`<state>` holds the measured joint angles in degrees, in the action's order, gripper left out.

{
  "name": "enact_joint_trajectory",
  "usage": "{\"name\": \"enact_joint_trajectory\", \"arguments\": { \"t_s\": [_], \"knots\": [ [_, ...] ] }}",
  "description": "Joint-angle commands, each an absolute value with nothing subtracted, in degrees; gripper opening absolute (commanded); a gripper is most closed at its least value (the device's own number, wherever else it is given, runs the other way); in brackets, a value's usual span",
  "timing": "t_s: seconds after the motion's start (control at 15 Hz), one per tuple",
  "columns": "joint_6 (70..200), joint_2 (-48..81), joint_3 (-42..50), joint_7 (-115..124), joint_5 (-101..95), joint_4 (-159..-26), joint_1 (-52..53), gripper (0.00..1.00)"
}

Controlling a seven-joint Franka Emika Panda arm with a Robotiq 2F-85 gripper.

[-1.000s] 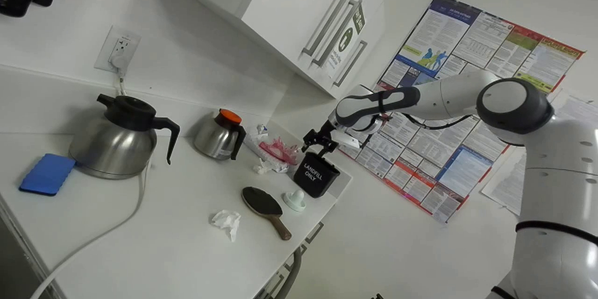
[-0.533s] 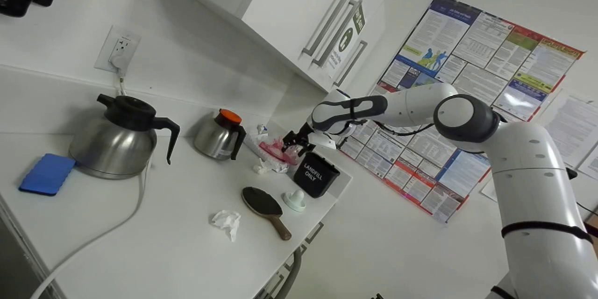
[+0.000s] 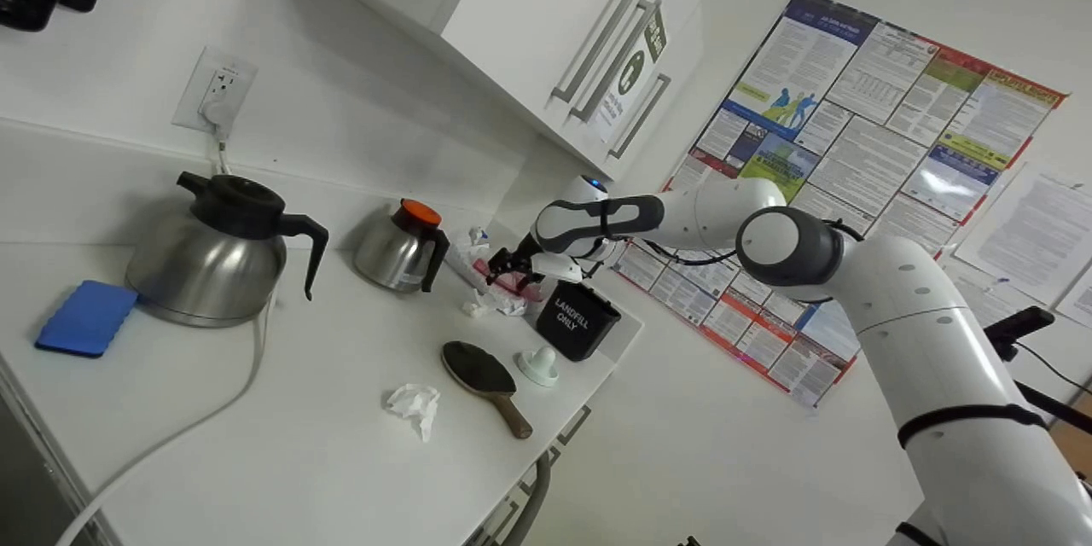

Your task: Put the paper inside the black bin

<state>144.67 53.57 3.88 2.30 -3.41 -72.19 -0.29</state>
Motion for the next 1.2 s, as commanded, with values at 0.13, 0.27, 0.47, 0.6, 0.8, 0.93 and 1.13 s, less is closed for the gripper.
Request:
{"name": "enact_joint_trajectory", "arguments": {
  "t_s": [0.13,0.27,0.47,0.6,0.8,0.93,1.13],
  "knots": [
    [141.87,61.69,3.74,1.14,-3.84,-61.07,-0.43,1.00],
    [141.37,63.53,3.78,1.15,-3.81,-58.89,-0.46,1.00],
    [140.28,65.99,3.69,0.80,-3.61,-56.11,-1.04,1.00],
    [139.54,67.15,3.76,1.07,-3.63,-54.58,-0.93,0.72],
    [138.91,68.51,3.86,1.26,-3.66,-52.65,-0.88,0.49],
    [138.54,69.16,3.90,0.92,-3.67,-51.58,-1.23,0.34],
    [138.11,69.41,4.00,1.09,-3.72,-50.83,-1.26,0.10]
  ]
}}
